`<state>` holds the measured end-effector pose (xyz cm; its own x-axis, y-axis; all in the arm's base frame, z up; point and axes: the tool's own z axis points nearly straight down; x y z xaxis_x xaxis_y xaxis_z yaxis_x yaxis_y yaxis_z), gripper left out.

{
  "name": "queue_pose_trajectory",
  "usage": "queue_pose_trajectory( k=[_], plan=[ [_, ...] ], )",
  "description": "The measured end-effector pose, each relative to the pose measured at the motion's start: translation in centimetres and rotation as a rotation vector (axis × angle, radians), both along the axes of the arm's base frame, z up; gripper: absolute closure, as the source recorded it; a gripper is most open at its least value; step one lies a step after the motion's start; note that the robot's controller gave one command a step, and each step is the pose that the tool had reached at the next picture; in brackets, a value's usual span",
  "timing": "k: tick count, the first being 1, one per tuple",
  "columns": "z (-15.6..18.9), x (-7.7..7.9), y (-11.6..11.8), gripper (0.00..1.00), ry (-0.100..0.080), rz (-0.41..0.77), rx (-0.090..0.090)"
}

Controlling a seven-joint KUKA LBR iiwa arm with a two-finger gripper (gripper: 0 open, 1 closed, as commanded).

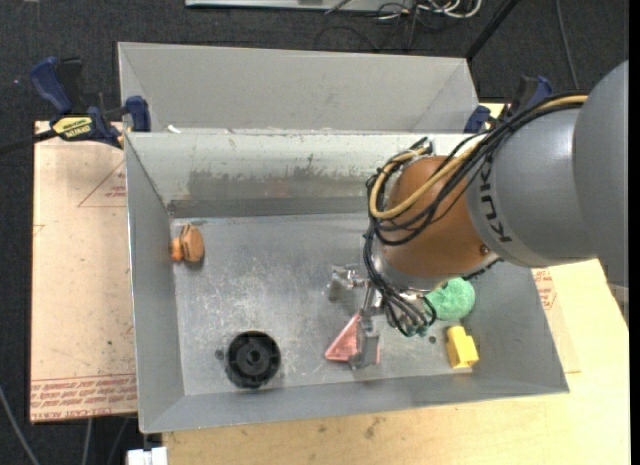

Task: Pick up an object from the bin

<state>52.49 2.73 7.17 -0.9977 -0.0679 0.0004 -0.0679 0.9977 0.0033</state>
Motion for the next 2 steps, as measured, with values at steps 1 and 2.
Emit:
queue_pose_trajectory(
  k=[1,2],
  plan=[
    [-0.17,-0.96,0.55,1.0,-0.002,-0.29,-0.003],
    [-0.17,-0.96,0.54,1.0,-0.001,-0.291,-0.002]
  ],
)
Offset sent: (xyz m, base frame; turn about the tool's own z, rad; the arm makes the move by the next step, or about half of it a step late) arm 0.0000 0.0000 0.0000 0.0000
